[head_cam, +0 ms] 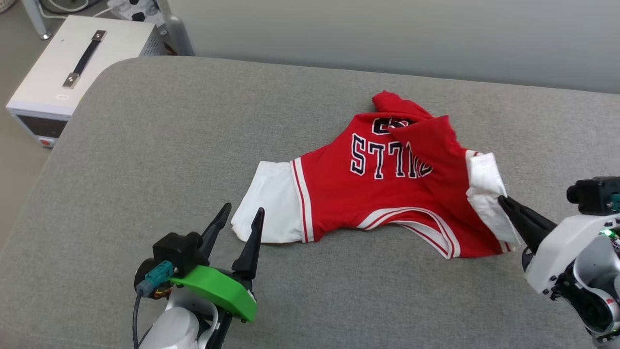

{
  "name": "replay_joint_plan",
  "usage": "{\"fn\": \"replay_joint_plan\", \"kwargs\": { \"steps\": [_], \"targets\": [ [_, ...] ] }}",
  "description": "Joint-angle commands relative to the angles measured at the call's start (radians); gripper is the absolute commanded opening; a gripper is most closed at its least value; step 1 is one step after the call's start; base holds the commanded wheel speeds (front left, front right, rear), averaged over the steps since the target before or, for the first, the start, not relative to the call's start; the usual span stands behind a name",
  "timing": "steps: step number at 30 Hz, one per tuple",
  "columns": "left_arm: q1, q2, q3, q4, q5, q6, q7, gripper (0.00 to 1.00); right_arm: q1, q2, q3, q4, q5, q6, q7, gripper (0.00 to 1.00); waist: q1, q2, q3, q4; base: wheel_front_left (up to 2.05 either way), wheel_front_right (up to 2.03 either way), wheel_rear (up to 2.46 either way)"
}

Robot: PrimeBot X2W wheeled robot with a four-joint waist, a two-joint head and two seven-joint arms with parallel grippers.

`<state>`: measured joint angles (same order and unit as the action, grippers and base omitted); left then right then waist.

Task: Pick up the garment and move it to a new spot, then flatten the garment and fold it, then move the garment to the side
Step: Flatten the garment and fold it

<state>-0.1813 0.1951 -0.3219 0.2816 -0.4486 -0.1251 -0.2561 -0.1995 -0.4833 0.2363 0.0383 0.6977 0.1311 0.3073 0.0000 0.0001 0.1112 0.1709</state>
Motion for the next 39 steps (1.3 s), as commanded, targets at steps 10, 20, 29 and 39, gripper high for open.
{"fn": "replay_joint_plan", "kwargs": {
  "steps": [10,20,29,39],
  "targets": [
    [0.027,0.007,-0.024,0.007,-0.005,-0.006,-0.006,1.0,0.132,0.071,-0.268,-0.142,0.04,0.0,0.137,0.0,0.0,-0.0001,-0.015,-0.054,0.0,0.0,0.0],
    [-0.028,0.022,-0.049,0.008,-0.01,-0.006,-0.006,1.0,0.068,0.039,-0.414,0.088,-0.02,0.0,0.245,0.0,0.0,-0.0001,0.077,-0.025,0.0,0.0,0.0],
    [-0.051,0.021,-0.049,0.029,-0.018,-0.006,-0.006,1.0,-0.037,-0.025,-0.482,0.38,-0.262,0.0,0.081,1.0,0.0,-0.0001,0.083,-0.023,0.0,0.0,0.0],
    [-0.013,0.019,-0.02,0.015,-0.026,-0.006,-0.006,1.0,-0.037,0.0,-0.389,0.188,-0.299,0.0,-0.093,1.0,0.0,-0.0001,-0.022,-0.09,0.0,0.0,0.0]
  ]
}}
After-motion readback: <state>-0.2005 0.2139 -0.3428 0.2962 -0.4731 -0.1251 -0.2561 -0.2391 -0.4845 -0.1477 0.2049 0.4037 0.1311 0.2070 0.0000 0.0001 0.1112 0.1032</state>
